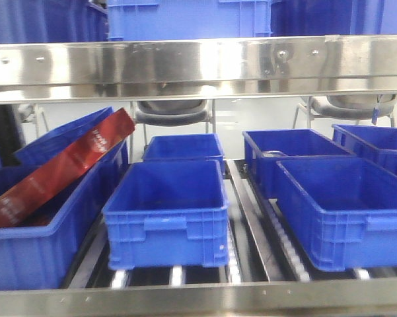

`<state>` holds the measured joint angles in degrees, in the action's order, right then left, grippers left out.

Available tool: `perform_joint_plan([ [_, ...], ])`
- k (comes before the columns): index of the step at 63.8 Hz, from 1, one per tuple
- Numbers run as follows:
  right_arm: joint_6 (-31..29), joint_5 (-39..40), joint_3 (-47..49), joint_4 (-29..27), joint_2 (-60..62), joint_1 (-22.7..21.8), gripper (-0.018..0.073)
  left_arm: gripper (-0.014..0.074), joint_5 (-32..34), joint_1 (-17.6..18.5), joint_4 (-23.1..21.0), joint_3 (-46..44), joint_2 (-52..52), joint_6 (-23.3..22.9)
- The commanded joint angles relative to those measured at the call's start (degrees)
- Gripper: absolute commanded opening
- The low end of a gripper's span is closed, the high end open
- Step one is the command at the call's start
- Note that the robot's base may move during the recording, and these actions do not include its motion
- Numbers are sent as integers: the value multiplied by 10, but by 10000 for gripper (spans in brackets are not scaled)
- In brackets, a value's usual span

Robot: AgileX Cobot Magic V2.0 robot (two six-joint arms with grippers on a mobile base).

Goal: Place valve from conveyor to right shelf box

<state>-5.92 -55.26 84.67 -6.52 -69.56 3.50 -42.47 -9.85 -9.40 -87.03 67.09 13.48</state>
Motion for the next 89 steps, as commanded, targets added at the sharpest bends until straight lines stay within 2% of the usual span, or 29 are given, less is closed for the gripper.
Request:
perform_joint_plan([
  [1,0,34,10,2,9,-4,-154,-111,34,3,-6,-6,-5,-2],
  [89,0,34,10,2,9,-4,-154,-111,46,3,-6,-6,-4,-2],
])
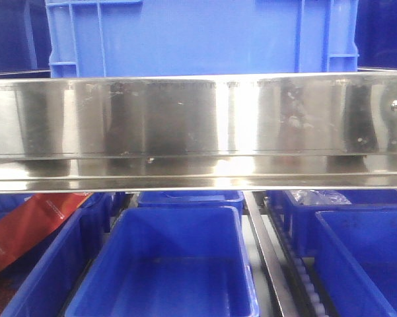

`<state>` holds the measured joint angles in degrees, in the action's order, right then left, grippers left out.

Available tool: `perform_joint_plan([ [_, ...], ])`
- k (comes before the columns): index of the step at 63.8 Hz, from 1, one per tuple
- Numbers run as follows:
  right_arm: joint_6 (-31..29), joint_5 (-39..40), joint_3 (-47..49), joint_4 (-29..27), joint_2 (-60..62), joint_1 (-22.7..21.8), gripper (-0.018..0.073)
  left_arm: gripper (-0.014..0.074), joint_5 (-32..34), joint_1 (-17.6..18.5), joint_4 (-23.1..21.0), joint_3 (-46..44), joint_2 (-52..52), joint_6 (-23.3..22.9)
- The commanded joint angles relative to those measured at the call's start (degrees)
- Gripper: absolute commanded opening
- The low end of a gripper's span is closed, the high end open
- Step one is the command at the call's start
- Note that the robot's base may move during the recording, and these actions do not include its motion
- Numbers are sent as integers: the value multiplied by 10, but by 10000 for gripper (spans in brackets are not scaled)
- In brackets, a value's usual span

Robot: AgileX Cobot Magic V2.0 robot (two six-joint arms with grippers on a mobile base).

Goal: Place valve from conveyor to right shelf box

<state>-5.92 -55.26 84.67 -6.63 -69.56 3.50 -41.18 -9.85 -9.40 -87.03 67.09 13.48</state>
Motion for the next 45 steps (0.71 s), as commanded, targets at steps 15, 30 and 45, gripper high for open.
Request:
perform_joint_plan([
  [15,0,34,10,3,9,-4,-154,-111,33,3,-6,-6,-4,-2],
  [30,0,34,10,3,9,-4,-154,-111,33,3,-6,-6,-4,-2],
  [45,0,34,10,3,9,-4,-154,-111,33,3,-6,-6,-4,-2],
])
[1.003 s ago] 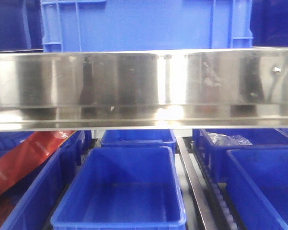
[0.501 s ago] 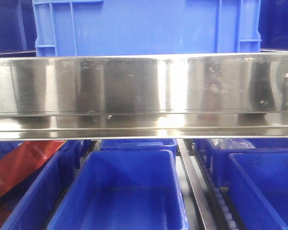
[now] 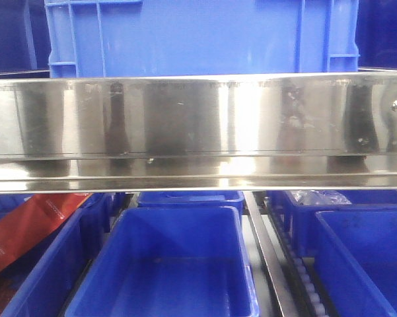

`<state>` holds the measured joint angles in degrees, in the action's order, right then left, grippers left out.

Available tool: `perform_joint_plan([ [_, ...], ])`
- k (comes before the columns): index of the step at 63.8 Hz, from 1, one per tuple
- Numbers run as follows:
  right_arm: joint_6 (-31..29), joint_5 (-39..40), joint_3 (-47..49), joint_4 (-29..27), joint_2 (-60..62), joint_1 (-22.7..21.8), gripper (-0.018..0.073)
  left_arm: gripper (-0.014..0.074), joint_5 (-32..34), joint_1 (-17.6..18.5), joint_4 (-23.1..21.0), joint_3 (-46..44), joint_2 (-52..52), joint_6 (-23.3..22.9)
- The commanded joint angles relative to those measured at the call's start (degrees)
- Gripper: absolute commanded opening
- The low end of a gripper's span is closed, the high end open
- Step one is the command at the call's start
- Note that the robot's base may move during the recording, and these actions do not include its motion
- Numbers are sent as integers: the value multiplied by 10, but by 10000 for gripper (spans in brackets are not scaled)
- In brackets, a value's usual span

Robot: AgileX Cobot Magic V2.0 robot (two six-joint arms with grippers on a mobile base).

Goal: Place valve from conveyor to right shelf box

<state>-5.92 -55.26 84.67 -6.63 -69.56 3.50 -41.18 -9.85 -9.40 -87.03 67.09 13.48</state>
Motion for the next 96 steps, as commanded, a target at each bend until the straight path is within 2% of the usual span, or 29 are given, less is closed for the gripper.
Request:
perform_joint_plan([
  [1,0,34,10,3,9,-4,-154,-111,33,3,-6,-6,-4,-2],
  [41,0,92,10,3,9,-4,-154,-111,41,3,-7,-6,-4,-2],
  [52,0,95,39,-14,9,-4,-154,-111,44,15,-24,-21,-3,-2],
  [56,0,95,62,-34,8,-4,-154,-111,41,38,-24,-40,2,-2],
  [64,-1,96,115,-56,-9,14,-154,-111,24,112,-24,-99,34,-2],
  [76,-4,108,177,-56,-49,85,-154,-111,4,229,-24,-176,109,-2],
  [81,-5,110,195,-56,-74,123,-154,-111,2,267,-24,-194,147,-2],
  [88,-6,123,206,-56,-106,162,-154,-111,2,309,-24,-204,195,-2],
  [96,-6,142,206,-56,-153,193,-154,-111,2,329,-24,-206,246,-2],
])
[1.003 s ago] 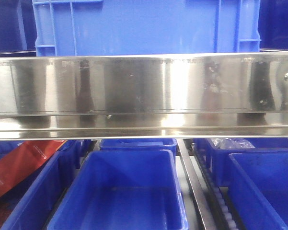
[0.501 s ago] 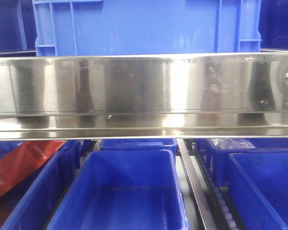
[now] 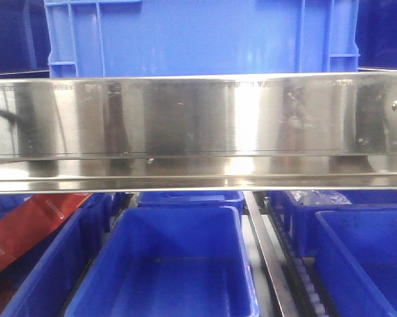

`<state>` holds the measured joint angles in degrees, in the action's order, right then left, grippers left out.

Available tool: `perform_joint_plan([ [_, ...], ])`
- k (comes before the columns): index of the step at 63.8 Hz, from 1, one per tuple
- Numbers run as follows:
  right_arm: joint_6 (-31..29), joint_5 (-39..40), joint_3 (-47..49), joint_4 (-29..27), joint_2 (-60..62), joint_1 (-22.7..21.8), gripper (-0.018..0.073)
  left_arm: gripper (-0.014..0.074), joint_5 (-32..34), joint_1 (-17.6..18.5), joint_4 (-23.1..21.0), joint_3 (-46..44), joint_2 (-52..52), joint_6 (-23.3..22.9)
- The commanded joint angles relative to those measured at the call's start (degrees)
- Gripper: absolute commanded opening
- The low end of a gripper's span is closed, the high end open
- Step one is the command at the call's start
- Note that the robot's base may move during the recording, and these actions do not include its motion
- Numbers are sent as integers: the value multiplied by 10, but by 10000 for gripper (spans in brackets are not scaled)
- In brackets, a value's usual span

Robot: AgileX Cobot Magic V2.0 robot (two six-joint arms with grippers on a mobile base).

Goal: Place valve from conveyor to right shelf box

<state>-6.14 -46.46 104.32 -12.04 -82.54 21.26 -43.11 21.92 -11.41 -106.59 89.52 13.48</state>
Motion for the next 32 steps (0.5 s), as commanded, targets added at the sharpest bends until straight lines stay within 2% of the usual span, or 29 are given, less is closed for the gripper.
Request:
perform_joint_plan([
  [1,-4,55,9,-1,-28,17,-154,-111,21,11,-4,-10,30,-2],
  [18,-19,49,9,-1,-125,27,-154,-111,21,11,-4,-10,115,-2],
  [32,-20,24,9,-1,-168,27,-152,-111,21,11,-4,-10,146,-2],
])
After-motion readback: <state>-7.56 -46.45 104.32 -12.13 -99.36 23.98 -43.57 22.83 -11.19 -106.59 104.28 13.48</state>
